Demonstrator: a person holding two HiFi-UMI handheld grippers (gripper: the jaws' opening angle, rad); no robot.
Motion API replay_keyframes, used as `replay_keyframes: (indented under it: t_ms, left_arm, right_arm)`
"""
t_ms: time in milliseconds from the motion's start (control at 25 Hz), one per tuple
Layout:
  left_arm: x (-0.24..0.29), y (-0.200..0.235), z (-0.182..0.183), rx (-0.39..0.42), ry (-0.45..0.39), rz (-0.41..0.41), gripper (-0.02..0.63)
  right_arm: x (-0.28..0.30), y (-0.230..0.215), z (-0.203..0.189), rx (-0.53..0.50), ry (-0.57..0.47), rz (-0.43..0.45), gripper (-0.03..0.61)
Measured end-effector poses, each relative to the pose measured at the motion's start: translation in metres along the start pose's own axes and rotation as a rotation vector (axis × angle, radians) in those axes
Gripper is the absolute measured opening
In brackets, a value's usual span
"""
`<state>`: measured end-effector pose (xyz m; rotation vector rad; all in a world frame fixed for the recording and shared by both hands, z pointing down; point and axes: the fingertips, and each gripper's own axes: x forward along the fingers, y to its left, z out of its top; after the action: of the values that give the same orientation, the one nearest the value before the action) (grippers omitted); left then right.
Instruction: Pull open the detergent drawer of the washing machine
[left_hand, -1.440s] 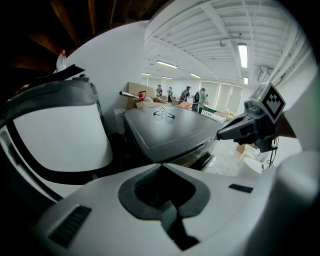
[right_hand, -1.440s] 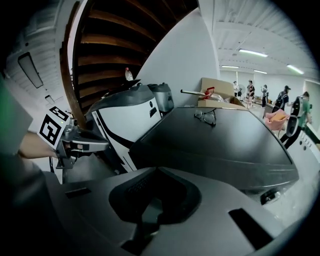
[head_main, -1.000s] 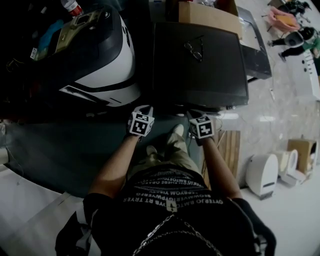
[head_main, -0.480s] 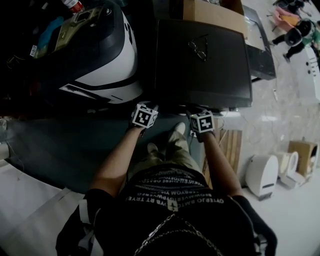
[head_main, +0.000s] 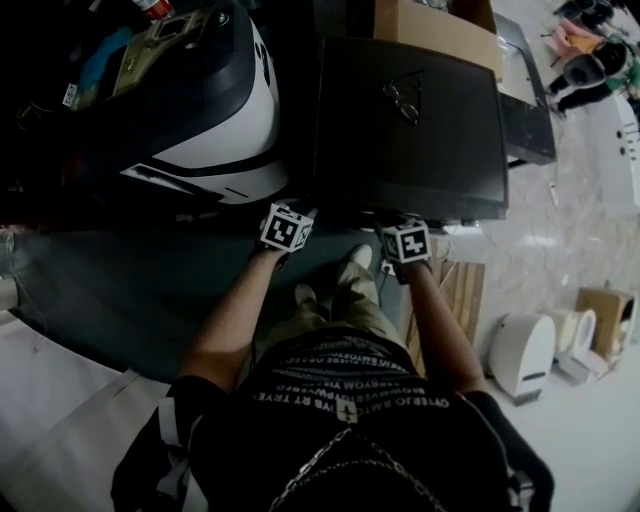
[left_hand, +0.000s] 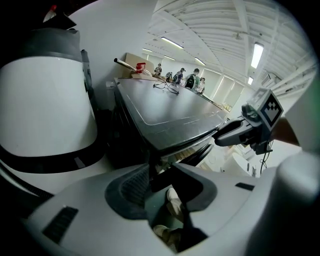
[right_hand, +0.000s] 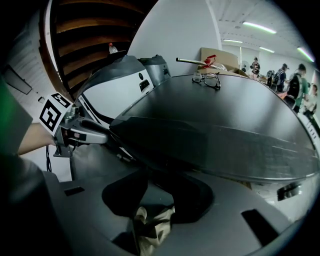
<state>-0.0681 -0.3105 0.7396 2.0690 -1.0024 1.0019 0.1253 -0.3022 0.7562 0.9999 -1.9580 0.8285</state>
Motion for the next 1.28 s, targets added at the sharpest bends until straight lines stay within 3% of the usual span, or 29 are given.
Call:
replay_keyframes:
  t_ms: [440,720,1000,1200,1280]
  left_arm:
    - [0.005,-0.01,0.0,0.118,0.049,0.0,0.129]
    - [0.0,-0.011,-0.009,0.145,0.09,-0.045,0.129]
    - [0.001,-0.012,0.001,0.182,0.09,-0.059,0.129]
    - [0.005,-0.013,-0.004,0.198,0.111,-0.017,0.126]
    - [0.005,-0.013,-0.005,0.201,0.114,-0.016,0.121]
  right_arm:
    - [0.001,0.001,-0.001,-0.053,0.019,0.006,0.112]
    - [-0.003,0.003,-0.011,-0.034,0.038,0.025,0.112]
    - [0.001,-0.002,-0.003,-0.082,0.03,0.006,0.121]
    - [-0.004,0.025,-0.001,-0.05,0.071,0.067,0.121]
    - [-0.002,0.01,-0.005,-0.056,0.08,0.018,0.12]
